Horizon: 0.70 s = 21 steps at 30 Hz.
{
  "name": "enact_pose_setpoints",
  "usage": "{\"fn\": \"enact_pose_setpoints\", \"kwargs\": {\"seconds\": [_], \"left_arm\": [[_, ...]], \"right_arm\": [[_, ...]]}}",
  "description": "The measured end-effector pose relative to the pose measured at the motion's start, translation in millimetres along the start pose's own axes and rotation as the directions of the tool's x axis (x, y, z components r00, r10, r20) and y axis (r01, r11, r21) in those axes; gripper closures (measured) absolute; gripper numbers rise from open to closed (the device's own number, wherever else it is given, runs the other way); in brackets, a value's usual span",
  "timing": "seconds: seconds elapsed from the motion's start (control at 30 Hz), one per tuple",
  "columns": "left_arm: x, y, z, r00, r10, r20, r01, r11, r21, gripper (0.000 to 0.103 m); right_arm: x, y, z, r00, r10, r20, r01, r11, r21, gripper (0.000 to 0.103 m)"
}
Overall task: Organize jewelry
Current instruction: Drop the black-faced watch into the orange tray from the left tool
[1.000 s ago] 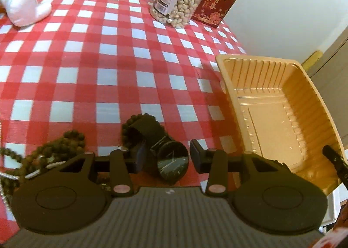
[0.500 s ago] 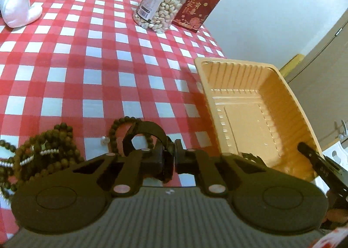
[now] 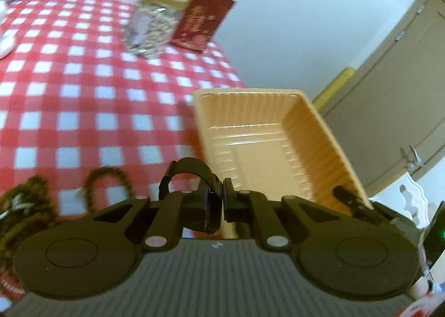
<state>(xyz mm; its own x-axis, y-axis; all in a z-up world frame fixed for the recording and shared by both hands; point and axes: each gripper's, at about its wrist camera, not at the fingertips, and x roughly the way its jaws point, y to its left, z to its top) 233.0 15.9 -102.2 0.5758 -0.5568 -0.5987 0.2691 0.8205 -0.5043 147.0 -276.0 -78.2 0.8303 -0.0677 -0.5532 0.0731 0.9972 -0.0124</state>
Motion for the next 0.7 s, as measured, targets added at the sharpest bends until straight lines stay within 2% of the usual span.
{"fn": "enact_pose_setpoints", "kwargs": {"seconds": [0.2, 0.33, 0.47, 0.57, 0.6, 0.63, 0.7], "left_arm": [[27, -26, 14, 0.999, -0.051, -0.014, 0.052, 0.997, 0.057, 0.095], [54, -32, 17, 0.996, -0.050, -0.078, 0.055, 0.997, 0.061, 0.095], [72, -36, 16, 0.994, -0.030, -0.108, 0.038, 0.996, 0.077, 0.095], [75, -36, 19, 0.994, -0.021, -0.106, 0.029, 0.997, 0.077, 0.090], [76, -36, 21, 0.994, -0.022, -0.106, 0.030, 0.996, 0.079, 0.083], [75, -36, 22, 0.995, -0.022, -0.102, 0.030, 0.996, 0.079, 0.081], [71, -35, 24, 0.995, -0.023, -0.094, 0.030, 0.997, 0.076, 0.081]], "right_arm": [[-2, -1, -1, 1.000, 0.004, 0.000, -0.004, 1.000, -0.001, 0.099], [-3, -2, -1, 1.000, 0.006, -0.002, -0.006, 1.000, 0.000, 0.099], [-2, -2, 0, 1.000, 0.007, -0.002, -0.007, 1.000, -0.003, 0.099], [-3, -1, 1, 1.000, 0.007, -0.002, -0.007, 1.000, -0.007, 0.099], [-3, -1, 1, 1.000, 0.007, -0.003, -0.007, 1.000, -0.007, 0.099], [-2, -1, 0, 1.000, 0.005, -0.006, -0.005, 1.000, -0.005, 0.099], [-1, -1, 1, 1.000, 0.006, -0.010, -0.006, 1.000, -0.003, 0.099]]}}
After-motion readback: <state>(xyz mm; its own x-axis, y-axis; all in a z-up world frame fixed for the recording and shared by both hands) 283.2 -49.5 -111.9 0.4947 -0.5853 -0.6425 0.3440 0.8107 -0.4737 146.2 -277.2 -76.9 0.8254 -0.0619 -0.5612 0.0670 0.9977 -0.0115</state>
